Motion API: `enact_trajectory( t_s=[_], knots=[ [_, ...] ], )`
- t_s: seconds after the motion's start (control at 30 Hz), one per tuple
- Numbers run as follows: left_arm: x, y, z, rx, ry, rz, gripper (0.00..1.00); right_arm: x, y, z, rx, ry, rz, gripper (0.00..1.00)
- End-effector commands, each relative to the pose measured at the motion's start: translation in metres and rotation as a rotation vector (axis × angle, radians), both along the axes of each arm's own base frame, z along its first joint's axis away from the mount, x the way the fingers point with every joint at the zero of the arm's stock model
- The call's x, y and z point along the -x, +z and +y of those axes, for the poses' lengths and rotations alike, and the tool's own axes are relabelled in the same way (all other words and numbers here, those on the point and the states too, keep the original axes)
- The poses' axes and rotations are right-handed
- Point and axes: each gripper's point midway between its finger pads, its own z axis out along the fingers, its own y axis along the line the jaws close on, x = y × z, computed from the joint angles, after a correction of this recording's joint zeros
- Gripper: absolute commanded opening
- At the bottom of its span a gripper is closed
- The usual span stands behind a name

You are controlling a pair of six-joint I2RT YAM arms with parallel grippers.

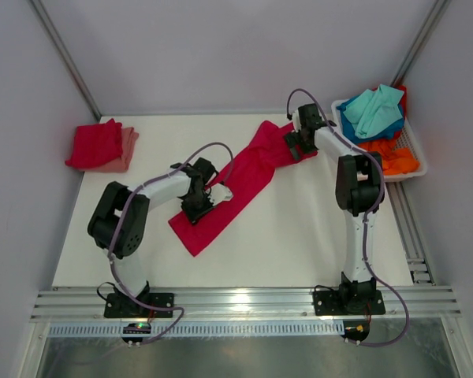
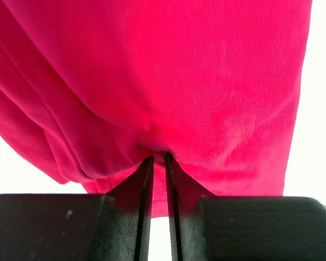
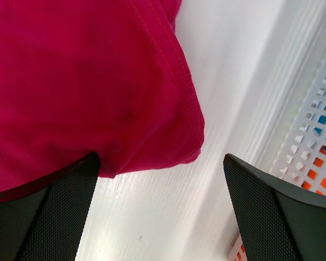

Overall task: Fold and stack the t-shirts
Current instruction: Rotate the tshirt 90 degrees

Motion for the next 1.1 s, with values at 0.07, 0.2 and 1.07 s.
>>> enact_trajectory(
  t_s=[0.07, 0.2, 1.07],
  knots=[
    [0.052, 0.008, -0.006, 0.034, -0.029, 0.129, 0.15, -0.017, 0.003, -0.007, 0.060, -0.015, -0.002, 0.99],
    [0.075, 0.012, -0.013, 0.037, -0.083, 0.156, 0.15, -0.031, 0.008, -0.003, 0.042, -0.018, -0.017, 0.99],
    [0.091, 0.046, -0.089, 0.196, -0.316, 0.069, 0.13, -0.054, 0.014, 0.008, 0.014, 0.009, -0.043, 0.99]
  ],
)
